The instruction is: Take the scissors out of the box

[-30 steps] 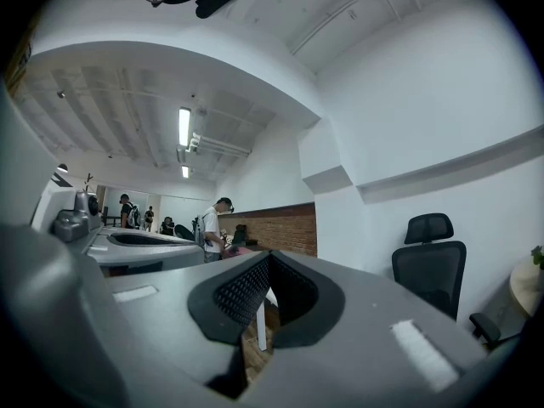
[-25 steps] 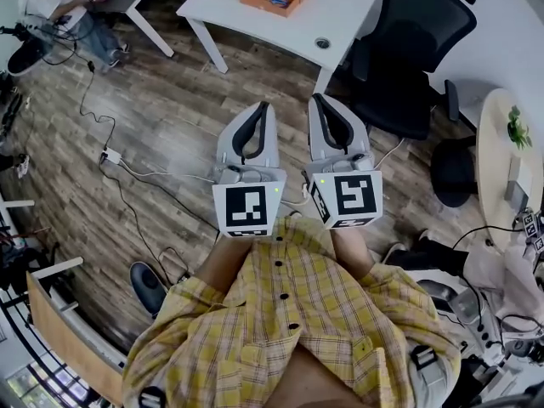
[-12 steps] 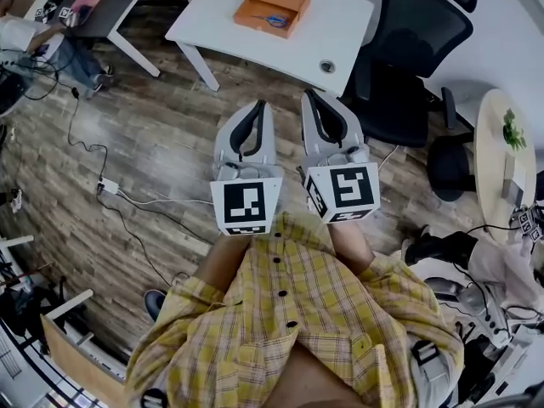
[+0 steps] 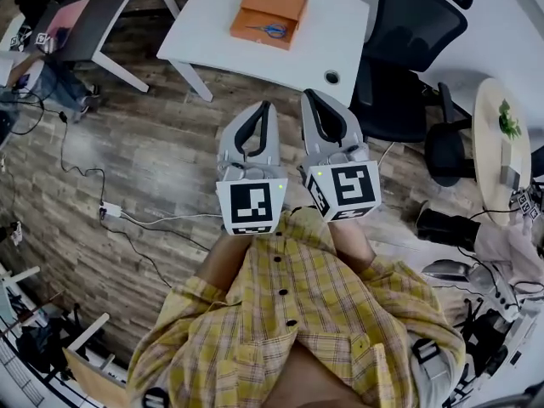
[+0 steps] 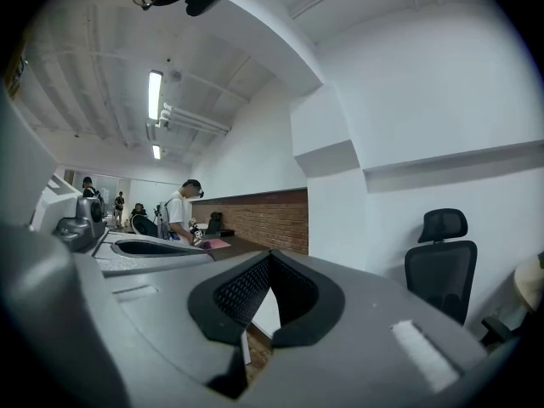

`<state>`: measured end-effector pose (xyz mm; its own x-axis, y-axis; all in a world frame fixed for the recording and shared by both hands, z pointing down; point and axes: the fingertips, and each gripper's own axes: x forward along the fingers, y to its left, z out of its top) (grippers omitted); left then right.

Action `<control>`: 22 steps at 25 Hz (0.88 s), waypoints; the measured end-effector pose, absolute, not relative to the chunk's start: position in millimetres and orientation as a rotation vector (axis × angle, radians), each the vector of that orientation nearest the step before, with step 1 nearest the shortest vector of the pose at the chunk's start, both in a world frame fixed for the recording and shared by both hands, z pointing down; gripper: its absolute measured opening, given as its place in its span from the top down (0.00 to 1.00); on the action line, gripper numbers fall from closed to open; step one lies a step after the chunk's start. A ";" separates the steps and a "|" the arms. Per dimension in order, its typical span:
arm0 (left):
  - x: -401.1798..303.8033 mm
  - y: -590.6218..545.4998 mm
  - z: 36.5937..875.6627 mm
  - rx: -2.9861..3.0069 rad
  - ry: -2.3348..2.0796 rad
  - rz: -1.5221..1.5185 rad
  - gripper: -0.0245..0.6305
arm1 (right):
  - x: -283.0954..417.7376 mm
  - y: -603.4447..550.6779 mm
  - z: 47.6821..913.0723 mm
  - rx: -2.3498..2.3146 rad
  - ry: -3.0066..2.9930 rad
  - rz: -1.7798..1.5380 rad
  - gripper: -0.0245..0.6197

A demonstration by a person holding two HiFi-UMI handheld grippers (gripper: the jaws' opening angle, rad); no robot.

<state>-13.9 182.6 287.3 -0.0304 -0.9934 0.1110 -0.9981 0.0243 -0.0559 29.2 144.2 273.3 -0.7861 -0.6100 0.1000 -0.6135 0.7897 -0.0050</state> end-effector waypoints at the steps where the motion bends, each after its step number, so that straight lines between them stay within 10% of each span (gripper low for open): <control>1: -19.4 179.6 288.1 2.166 -2.210 0.181 0.96 | 24.8 141.2 274.1 1.002 -2.875 0.055 0.97; 22: -64.2 100.3 310.4 2.168 -2.166 0.192 0.96 | -12.5 63.7 290.9 1.082 -2.854 0.097 0.97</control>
<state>-64.2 100.3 310.4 -0.0020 -0.9904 0.1381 -0.9993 -0.0033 -0.0381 -12.5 63.7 290.9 -0.7454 -0.6583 0.1049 -0.6640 0.7472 -0.0283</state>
